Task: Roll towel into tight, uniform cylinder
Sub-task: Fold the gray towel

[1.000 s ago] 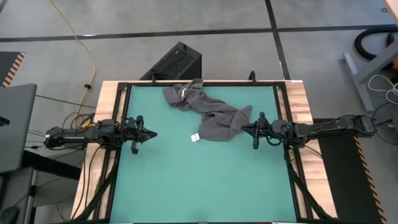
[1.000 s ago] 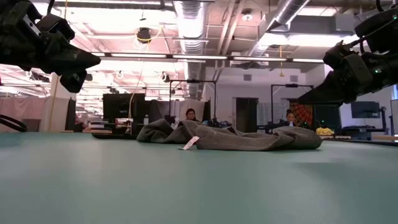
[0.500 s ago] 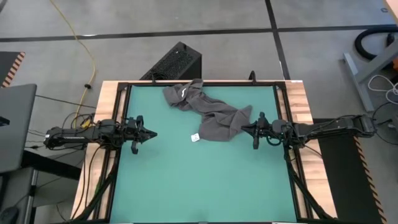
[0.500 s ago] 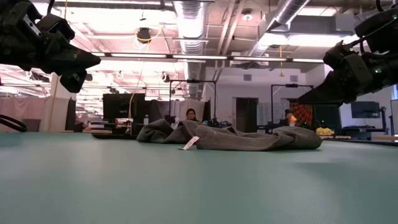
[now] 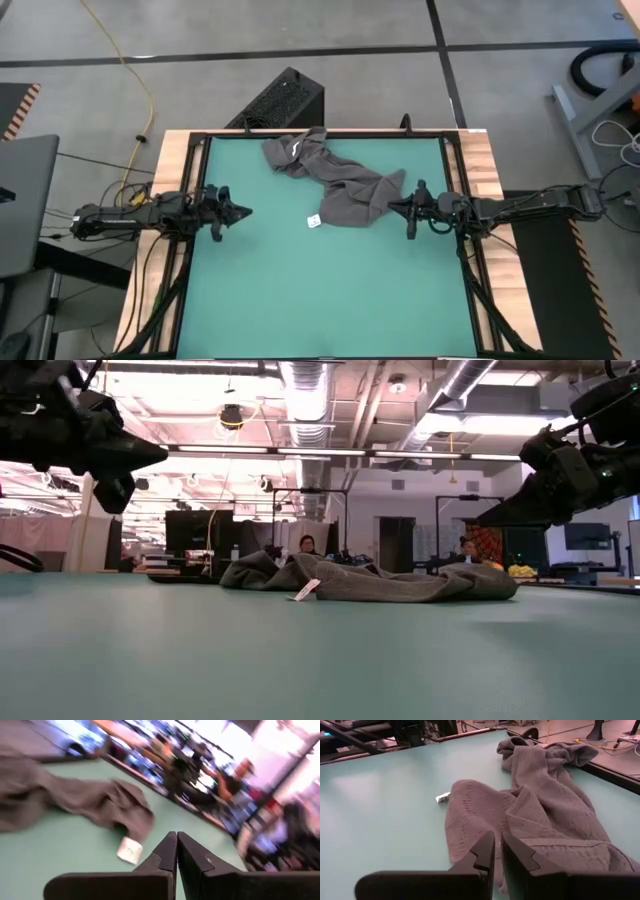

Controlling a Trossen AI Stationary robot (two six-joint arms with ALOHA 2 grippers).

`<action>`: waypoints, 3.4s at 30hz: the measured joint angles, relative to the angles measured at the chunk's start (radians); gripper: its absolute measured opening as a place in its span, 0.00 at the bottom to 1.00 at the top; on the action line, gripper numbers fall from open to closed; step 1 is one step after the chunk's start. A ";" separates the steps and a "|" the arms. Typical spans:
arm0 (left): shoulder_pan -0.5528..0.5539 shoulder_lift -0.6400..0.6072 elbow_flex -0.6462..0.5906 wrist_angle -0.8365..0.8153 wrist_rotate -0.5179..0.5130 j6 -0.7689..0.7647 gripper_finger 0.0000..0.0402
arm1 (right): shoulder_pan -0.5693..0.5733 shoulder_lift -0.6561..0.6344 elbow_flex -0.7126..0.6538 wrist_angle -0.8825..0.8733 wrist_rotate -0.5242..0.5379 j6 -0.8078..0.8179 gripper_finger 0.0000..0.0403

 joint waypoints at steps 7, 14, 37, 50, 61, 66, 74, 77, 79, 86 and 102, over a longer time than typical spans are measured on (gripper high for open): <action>0.000 0.000 0.000 0.033 -0.389 -0.053 0.00 | -0.005 0.000 0.004 0.095 0.000 -0.043 0.15; 0.000 0.000 0.000 0.099 -0.501 -0.024 0.00 | -0.090 0.027 0.115 -0.034 0.024 -0.058 0.15; 0.037 0.438 0.000 0.418 -0.293 0.027 0.00 | -0.654 0.567 0.487 -0.525 -0.496 -0.168 0.44; 0.037 0.560 0.016 0.465 -0.128 -0.005 0.00 | -0.467 0.649 0.495 -0.425 -0.365 -0.184 0.18; 0.037 0.608 0.019 0.467 -0.162 -0.028 0.00 | -0.184 0.460 0.702 -0.143 -0.367 -0.195 0.04; 0.037 0.638 0.020 0.467 -0.217 -0.028 0.00 | -0.037 0.456 0.736 0.035 -0.388 -0.182 0.05; 0.037 0.677 0.021 0.462 -0.213 -0.027 0.00 | 0.118 0.365 0.738 -0.372 0.058 -0.191 0.04; 0.037 0.691 0.022 0.463 -0.215 -0.008 0.00 | 0.126 0.347 0.738 -0.701 0.216 0.008 0.05; 0.037 0.696 0.022 0.466 -0.231 0.000 0.00 | 0.124 0.366 0.737 -0.877 0.186 0.177 0.08; 0.037 0.701 0.022 0.466 -0.310 0.019 0.00 | 0.192 0.480 0.736 -1.073 0.061 0.393 0.20; 0.037 0.701 0.022 0.468 -0.301 -0.013 0.00 | 0.206 0.468 0.868 -1.262 0.102 0.352 0.54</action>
